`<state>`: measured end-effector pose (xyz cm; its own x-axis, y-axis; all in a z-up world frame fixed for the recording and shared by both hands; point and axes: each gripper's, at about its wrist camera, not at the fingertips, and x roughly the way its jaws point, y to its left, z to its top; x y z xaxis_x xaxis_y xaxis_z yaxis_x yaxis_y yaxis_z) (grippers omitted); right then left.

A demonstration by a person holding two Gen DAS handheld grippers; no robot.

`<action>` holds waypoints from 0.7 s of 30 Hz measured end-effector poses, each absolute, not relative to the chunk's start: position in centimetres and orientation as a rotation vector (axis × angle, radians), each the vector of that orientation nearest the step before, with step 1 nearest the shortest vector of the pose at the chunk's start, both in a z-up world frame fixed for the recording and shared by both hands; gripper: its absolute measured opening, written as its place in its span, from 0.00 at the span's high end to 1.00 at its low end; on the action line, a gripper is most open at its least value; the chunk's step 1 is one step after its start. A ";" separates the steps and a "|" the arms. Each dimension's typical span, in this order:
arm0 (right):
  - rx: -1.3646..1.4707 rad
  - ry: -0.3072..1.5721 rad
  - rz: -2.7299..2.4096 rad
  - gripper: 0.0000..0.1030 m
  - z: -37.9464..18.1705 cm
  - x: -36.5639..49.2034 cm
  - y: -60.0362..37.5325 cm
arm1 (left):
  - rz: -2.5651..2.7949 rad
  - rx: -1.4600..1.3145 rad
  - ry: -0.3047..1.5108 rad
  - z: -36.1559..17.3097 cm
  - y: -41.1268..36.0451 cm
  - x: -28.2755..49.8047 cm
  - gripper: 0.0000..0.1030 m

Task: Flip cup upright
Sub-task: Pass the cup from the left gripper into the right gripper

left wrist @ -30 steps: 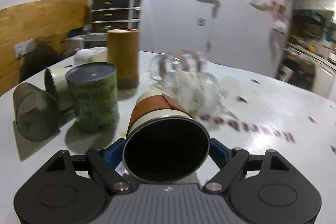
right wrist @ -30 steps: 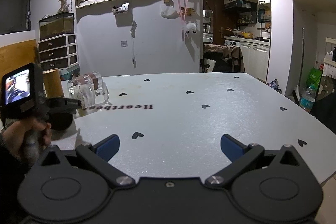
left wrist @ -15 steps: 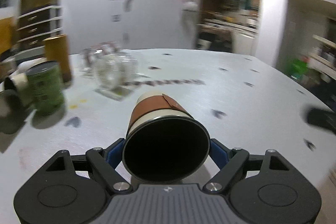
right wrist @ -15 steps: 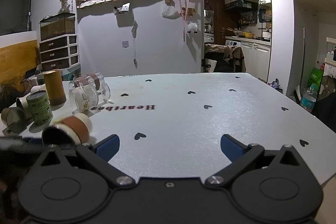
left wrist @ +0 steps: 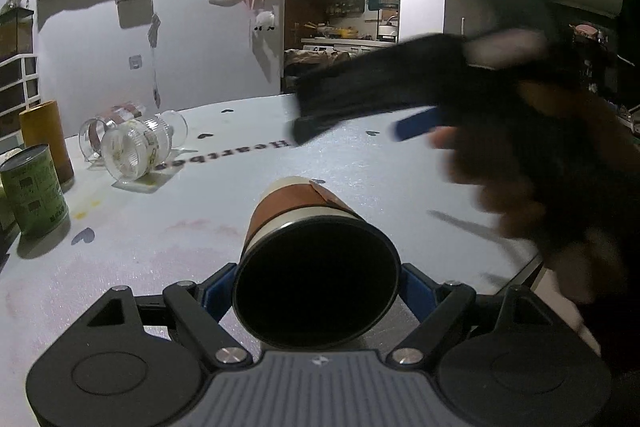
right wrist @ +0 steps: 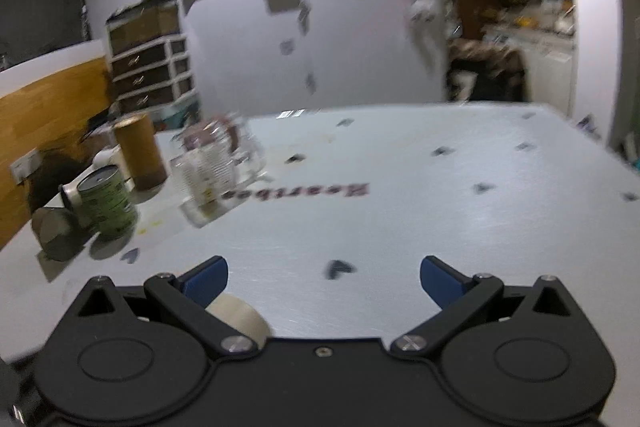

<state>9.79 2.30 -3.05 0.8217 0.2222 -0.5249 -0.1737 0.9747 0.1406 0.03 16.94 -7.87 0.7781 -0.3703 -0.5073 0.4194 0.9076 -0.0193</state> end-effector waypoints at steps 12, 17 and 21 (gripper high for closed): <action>0.001 0.769 0.263 0.00 -5.7 14.2 4.2 | -0.356 0.020 0.533 -8.6 19.5 -0.6 0.08; 0.015 0.807 0.246 0.00 -6.2 12.5 1.5 | -0.323 -0.065 0.526 -8.8 21.3 -0.4 0.07; 0.066 0.828 0.251 0.00 -6.4 10.6 -0.5 | -0.268 -0.107 0.537 -9.0 22.0 0.7 0.08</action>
<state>10.55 -0.52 -6.44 0.6486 0.2465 -0.7201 -0.1949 0.9683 0.1560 0.74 22.03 -8.99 0.8254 -0.2792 -0.4906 0.2238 0.9597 -0.1698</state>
